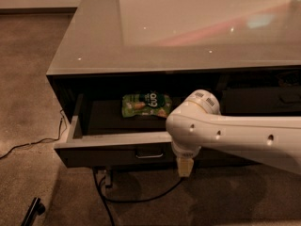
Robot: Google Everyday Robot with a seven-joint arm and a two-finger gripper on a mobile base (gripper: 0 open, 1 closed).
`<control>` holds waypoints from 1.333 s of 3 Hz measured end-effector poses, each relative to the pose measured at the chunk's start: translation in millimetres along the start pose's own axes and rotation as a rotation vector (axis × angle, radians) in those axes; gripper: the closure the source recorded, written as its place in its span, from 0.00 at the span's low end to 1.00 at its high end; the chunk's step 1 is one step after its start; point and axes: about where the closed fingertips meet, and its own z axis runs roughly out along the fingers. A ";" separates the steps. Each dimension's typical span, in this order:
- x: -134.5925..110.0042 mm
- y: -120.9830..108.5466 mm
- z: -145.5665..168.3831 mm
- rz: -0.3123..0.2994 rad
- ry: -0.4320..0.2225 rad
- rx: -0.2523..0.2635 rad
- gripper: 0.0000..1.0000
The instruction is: Open top drawer
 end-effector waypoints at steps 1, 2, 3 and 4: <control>3.4 12.7 0.7 -0.016 0.085 0.019 0.00; 7.1 18.7 -1.2 -0.019 0.147 0.034 0.00; 7.1 18.8 -1.3 -0.019 0.148 0.034 0.00; 6.4 14.9 -1.9 -0.011 0.127 0.058 0.00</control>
Offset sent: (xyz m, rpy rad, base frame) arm -0.0257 -0.0090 -0.0022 -0.2207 -0.0459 -0.0214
